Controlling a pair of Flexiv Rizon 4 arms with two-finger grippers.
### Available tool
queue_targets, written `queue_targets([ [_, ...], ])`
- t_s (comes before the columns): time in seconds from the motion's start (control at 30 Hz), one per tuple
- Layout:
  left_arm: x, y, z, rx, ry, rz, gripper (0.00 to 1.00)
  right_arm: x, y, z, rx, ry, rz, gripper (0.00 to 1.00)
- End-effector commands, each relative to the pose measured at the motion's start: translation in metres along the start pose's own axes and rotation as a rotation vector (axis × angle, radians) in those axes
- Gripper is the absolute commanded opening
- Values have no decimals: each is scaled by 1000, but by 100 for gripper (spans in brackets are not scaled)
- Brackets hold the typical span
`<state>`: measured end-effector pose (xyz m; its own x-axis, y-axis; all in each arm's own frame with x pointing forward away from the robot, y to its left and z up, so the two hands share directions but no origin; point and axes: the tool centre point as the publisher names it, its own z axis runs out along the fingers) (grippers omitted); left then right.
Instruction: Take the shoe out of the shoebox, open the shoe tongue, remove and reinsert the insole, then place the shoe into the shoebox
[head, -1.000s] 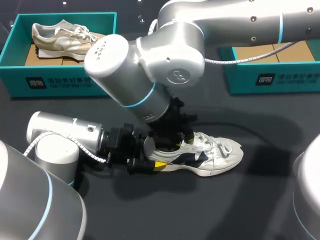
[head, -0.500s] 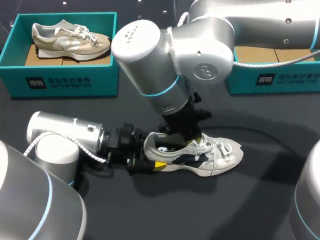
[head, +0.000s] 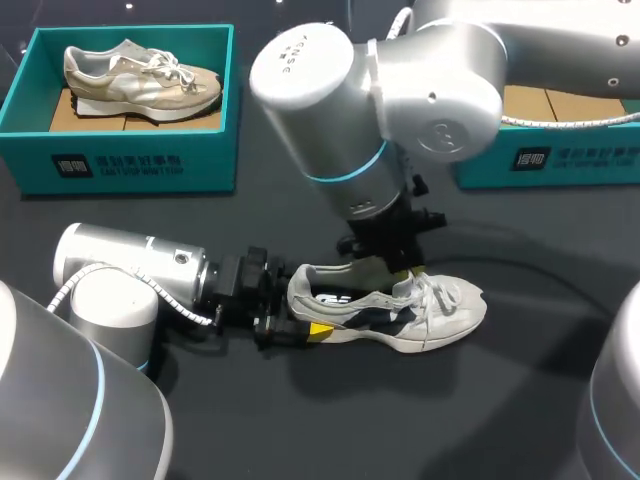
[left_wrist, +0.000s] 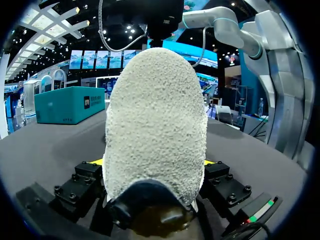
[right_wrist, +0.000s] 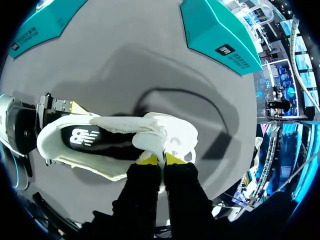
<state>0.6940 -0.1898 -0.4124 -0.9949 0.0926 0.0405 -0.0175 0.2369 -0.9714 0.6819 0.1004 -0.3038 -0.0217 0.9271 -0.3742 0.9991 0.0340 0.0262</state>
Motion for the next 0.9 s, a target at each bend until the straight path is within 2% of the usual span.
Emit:
queue_targets([
  [0.03, 1, 2, 0, -1, -1, 0, 0, -25, 0, -3, -7, 26, 0, 0],
  [0.2, 1, 2, 0, -1, -1, 0, 0, -39, 5, 16, 10, 70, 2, 0],
  [0.3, 1, 2, 0, -1, -1, 0, 0, -45, 9, 32, 49, 80, 11, 0],
  [0.63, 1, 2, 0, -1, -1, 0, 0, -53, 6, 60, 108, 58, 33, 0],
  [0.67, 1, 2, 0, -1, -1, 0, 0, -53, 6, 62, 119, 52, 36, 2],
  [0.77, 1, 2, 0, -1, -1, 0, 0, -53, 4, 68, 129, 45, 49, 35],
  [0.87, 1, 2, 0, -1, -1, 0, 0, -56, 2, 74, 143, 39, 64, 49],
  [0.9, 1, 2, 0, -1, -1, 0, 0, -58, 2, 75, 149, 35, 69, 64],
])
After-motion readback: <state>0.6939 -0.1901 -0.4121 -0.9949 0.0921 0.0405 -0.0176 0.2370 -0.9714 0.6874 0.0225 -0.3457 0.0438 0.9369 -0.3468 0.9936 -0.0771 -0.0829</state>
